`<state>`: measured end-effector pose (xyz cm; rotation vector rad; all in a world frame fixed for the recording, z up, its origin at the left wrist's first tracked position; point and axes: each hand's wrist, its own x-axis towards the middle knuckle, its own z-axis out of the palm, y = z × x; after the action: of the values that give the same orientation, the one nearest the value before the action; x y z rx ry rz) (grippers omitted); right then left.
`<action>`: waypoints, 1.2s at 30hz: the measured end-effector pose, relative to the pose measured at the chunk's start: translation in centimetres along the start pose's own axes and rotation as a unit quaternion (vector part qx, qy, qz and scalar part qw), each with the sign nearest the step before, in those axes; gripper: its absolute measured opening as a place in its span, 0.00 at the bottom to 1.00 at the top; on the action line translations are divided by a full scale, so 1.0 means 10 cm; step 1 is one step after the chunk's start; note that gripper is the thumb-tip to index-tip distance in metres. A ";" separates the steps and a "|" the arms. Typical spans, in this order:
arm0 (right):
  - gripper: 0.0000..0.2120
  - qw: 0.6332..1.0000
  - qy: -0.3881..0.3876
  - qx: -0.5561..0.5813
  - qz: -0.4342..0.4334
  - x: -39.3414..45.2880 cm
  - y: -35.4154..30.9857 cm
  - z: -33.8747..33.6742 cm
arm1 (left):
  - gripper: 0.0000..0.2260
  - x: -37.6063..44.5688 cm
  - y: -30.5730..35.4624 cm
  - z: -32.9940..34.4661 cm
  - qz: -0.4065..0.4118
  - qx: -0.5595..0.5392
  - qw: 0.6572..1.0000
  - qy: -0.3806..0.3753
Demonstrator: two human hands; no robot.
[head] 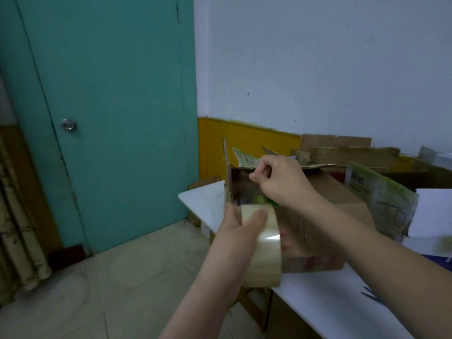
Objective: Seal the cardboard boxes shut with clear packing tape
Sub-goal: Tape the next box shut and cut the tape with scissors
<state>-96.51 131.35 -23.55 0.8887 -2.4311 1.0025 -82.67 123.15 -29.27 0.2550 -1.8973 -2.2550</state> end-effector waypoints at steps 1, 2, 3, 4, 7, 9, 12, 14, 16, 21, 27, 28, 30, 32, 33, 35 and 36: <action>0.13 1.000 0.006 0.004 0.011 0.04 0.02 0.02 | 0.28 -0.04 -0.03 0.02 0.001 0.001 1.000 -0.001; 0.12 0.999 -0.006 0.015 0.028 0.09 0.05 0.05 | 0.27 -0.07 -0.05 0.04 0.002 0.003 1.000 -0.004; 0.11 0.998 -0.032 0.021 0.048 0.11 0.08 0.07 | 0.23 -0.10 -0.07 0.05 0.005 0.005 1.000 -0.003; 0.10 0.996 -0.061 0.019 0.065 0.12 0.11 0.12 | 0.18 -0.13 -0.09 0.05 0.006 0.001 1.000 0.001; 0.08 0.990 -0.107 0.010 0.093 0.09 0.18 0.27 | 0.08 -0.22 -0.12 0.05 -0.007 -0.030 0.999 0.007; 0.08 0.987 -0.107 0.046 0.111 0.09 0.16 0.33 | 0.11 -0.27 -0.11 0.04 -0.015 -0.047 0.999 0.023; 0.09 0.983 -0.097 0.093 0.127 0.16 0.10 0.33 | 0.13 -0.28 -0.08 0.03 -0.011 -0.063 0.997 0.048; 0.08 0.982 -0.110 0.071 0.133 0.18 0.09 0.32 | 0.12 -0.26 -0.08 0.02 -0.011 -0.070 0.996 0.049; 0.08 0.978 -0.131 0.054 0.151 0.18 0.10 0.34 | 0.12 -0.25 -0.08 0.02 -0.013 -0.063 0.997 0.038; 0.09 0.955 -0.208 0.003 0.213 0.24 0.08 0.39 | 0.13 -0.23 -0.14 0.02 -0.007 -0.052 0.998 0.037; 0.07 0.912 -0.354 -0.125 0.167 0.28 -0.06 0.28 | 0.13 -0.23 -0.17 0.02 -0.004 -0.062 0.997 0.041; 0.07 0.915 -0.349 -0.130 0.154 0.29 -0.06 0.27 | 0.14 -0.23 -0.18 0.02 0.000 -0.063 0.997 0.040; 0.18 0.921 -0.339 -0.129 0.145 0.32 -0.01 0.27 | 0.14 -0.21 -0.20 0.03 -0.002 -0.064 0.997 0.040; 0.38 0.927 -0.299 -0.188 0.124 0.32 0.04 0.27 | 0.14 -0.20 -0.21 0.03 -0.005 -0.070 0.997 0.040; 0.40 0.940 -0.261 -0.193 0.103 0.30 0.06 0.26 | 0.14 -0.20 -0.22 0.03 -0.008 -0.070 0.997 0.042; 0.24 0.975 -0.166 -0.142 0.040 0.25 0.07 0.18 | 0.14 -0.19 -0.23 0.02 -0.007 -0.072 0.996 0.042; 0.14 0.984 -0.130 -0.122 0.007 0.22 0.07 0.12 | 0.13 -0.19 -0.23 0.01 -0.003 -0.076 0.996 0.038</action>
<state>-98.72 129.97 -23.55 0.9667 -2.7053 0.6051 -80.90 124.05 -31.47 0.3200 -1.6791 -2.3442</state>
